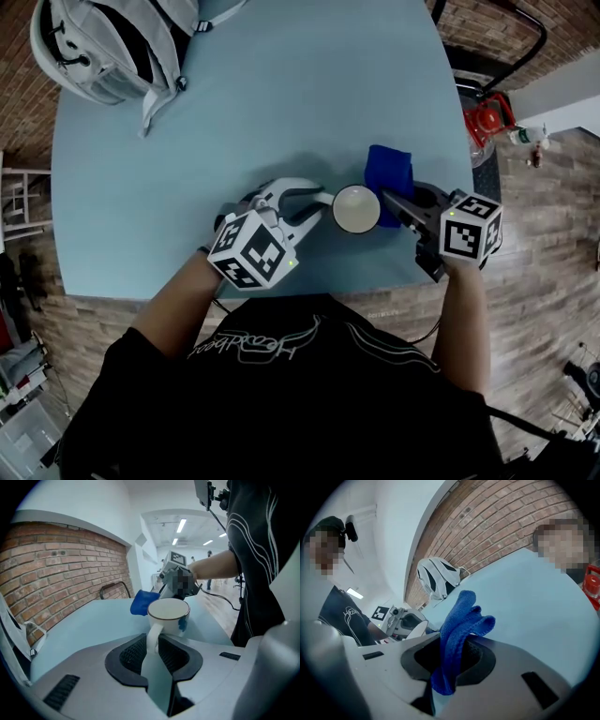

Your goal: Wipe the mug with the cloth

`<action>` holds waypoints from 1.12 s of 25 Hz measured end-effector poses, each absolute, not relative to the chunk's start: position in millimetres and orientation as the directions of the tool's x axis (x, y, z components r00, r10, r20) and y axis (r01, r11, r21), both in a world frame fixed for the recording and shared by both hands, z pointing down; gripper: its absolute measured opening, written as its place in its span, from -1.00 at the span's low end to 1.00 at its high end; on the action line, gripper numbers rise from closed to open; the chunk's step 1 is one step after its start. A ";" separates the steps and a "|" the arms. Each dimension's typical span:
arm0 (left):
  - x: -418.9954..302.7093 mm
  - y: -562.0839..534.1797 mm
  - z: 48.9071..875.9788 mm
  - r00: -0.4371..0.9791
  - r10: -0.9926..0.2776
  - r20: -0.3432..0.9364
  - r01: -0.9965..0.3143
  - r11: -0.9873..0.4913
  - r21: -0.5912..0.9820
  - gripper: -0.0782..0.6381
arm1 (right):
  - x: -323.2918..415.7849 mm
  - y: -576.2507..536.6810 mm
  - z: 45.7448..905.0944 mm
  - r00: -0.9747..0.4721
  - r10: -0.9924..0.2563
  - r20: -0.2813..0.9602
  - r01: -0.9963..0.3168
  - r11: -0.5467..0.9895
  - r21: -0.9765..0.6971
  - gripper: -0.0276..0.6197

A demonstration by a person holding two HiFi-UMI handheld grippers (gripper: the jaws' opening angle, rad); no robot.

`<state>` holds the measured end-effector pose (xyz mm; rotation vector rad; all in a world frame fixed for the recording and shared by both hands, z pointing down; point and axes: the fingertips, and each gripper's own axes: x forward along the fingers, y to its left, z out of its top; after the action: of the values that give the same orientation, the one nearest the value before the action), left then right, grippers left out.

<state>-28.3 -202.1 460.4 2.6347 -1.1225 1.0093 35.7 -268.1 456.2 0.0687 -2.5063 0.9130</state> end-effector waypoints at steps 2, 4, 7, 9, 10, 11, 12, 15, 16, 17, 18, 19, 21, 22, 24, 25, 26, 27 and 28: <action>-28.3 -202.9 460.7 0.510 -0.605 0.611 -0.672 -0.724 -0.156 -0.58 | 34.4 -268.2 465.3 -0.874 0.121 0.471 -0.214 0.775 -0.594 -0.73; -28.7 -204.4 461.2 0.512 -0.605 0.609 -0.667 -0.727 -0.161 -0.58 | 32.3 -267.4 473.2 -0.855 0.133 0.501 -0.221 0.781 -0.584 -0.73; -30.5 -206.2 461.1 0.517 -0.605 0.605 -0.664 -0.730 -0.163 -0.57 | 28.6 -265.8 479.6 -0.834 0.140 0.534 -0.227 0.794 -0.564 -0.73; -31.2 -206.8 460.9 0.523 -0.604 0.601 -0.662 -0.732 -0.160 -0.57 | 27.3 -265.7 481.8 -0.830 0.140 0.540 -0.230 0.795 -0.561 -0.73; -31.5 -206.7 460.9 0.527 -0.603 0.599 -0.657 -0.736 -0.162 -0.57 | 27.0 -265.9 481.6 -0.833 0.140 0.536 -0.225 0.798 -0.559 -0.73; -31.6 -206.6 460.9 0.531 -0.601 0.597 -0.649 -0.742 -0.168 -0.57 | 27.1 -266.8 479.9 -0.839 0.140 0.526 -0.215 0.802 -0.557 -0.73; -31.6 -206.7 461.0 0.537 -0.599 0.594 -0.639 -0.749 -0.178 -0.57 | 27.6 -269.1 476.4 -0.849 0.139 0.510 -0.203 0.805 -0.557 -0.73; -31.2 -209.1 461.4 0.558 -0.590 0.584 -0.607 -0.769 -0.197 -0.57 | 27.6 -283.4 456.6 -0.885 0.139 0.444 -0.155 0.811 -0.564 -0.73; -31.1 -210.3 461.4 0.565 -0.585 0.582 -0.601 -0.775 -0.195 -0.57 | 26.8 -287.4 449.1 -0.895 0.147 0.422 -0.131 0.816 -0.563 -0.73; -31.0 -211.5 461.4 0.572 -0.579 0.580 -0.596 -0.780 -0.191 -0.57 | 26.1 -289.8 442.4 -0.902 0.160 0.400 -0.103 0.821 -0.561 -0.73; -30.6 -212.7 461.4 0.578 -0.574 0.580 -0.591 -0.785 -0.187 -0.57 | 25.5 -290.7 436.7 -0.908 0.177 0.380 -0.074 0.825 -0.561 -0.73; -30.1 -213.9 461.4 0.584 -0.568 0.580 -0.585 -0.790 -0.185 -0.57 | 25.0 -290.3 431.8 -0.912 0.197 0.361 -0.044 0.825 -0.563 -0.73; -28.8 -216.0 461.4 0.593 -0.558 0.580 -0.573 -0.799 -0.182 -0.57 | 23.7 -287.5 424.9 -0.913 0.240 0.330 0.009 0.821 -0.571 -0.73; -28.2 -216.9 461.4 0.598 -0.553 0.580 -0.568 -0.803 -0.180 -0.57 | 22.7 -285.4 422.7 -0.910 0.261 0.321 0.032 0.819 -0.573 -0.73; -27.5 -218.8 461.5 0.606 -0.542 0.582 -0.558 -0.811 -0.175 -0.57 | 19.8 -280.3 420.2 -0.901 0.303 0.309 0.077 0.816 -0.573 -0.73; -27.4 -219.9 461.6 0.609 -0.537 0.583 -0.554 -0.815 -0.171 -0.57 | 17.8 -277.4 419.4 -0.896 0.325 0.304 0.100 0.813 -0.574 -0.73; -27.4 -221.0 461.6 0.613 -0.532 0.584 -0.551 -0.818 -0.167 -0.56 | 15.7 -274.4 419.0 -0.889 0.345 0.301 0.120 0.810 -0.574 -0.73; -27.4 -222.0 461.5 0.616 -0.527 0.585 -0.548 -0.820 -0.162 -0.56 | 13.7 -272.0 419.3 -0.882 0.362 0.301 0.136 0.809 -0.572 -0.73; -27.2 -222.8 461.5 0.619 -0.523 0.586 -0.547 -0.823 -0.156 -0.56 | 12.1 -270.5 420.2 -0.876 0.373 0.307 0.146 0.810 -0.568 -0.73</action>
<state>-27.2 -222.8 461.5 2.7926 -0.9228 0.9929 12.1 -270.5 420.2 -0.3894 -2.5867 0.7659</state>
